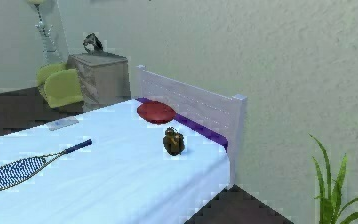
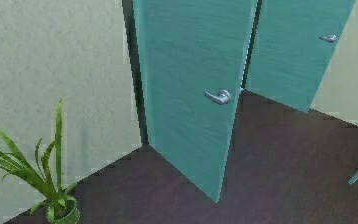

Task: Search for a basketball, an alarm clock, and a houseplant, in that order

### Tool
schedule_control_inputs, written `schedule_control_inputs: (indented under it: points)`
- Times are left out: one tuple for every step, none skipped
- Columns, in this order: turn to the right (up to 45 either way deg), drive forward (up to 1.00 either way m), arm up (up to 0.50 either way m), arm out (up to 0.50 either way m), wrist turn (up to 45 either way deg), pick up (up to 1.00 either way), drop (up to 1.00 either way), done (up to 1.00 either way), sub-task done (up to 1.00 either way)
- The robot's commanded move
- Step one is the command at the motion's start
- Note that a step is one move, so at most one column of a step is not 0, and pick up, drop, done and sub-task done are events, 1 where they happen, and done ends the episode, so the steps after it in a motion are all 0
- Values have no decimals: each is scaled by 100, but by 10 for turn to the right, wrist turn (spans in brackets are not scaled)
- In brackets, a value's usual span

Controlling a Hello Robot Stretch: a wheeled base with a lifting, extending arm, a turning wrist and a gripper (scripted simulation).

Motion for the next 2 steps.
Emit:
schedule_control_inputs:
  points:
    - [450,0,0,0,0,0,0,0,0]
    - [0,0,0,0,0,0,0,100,0]
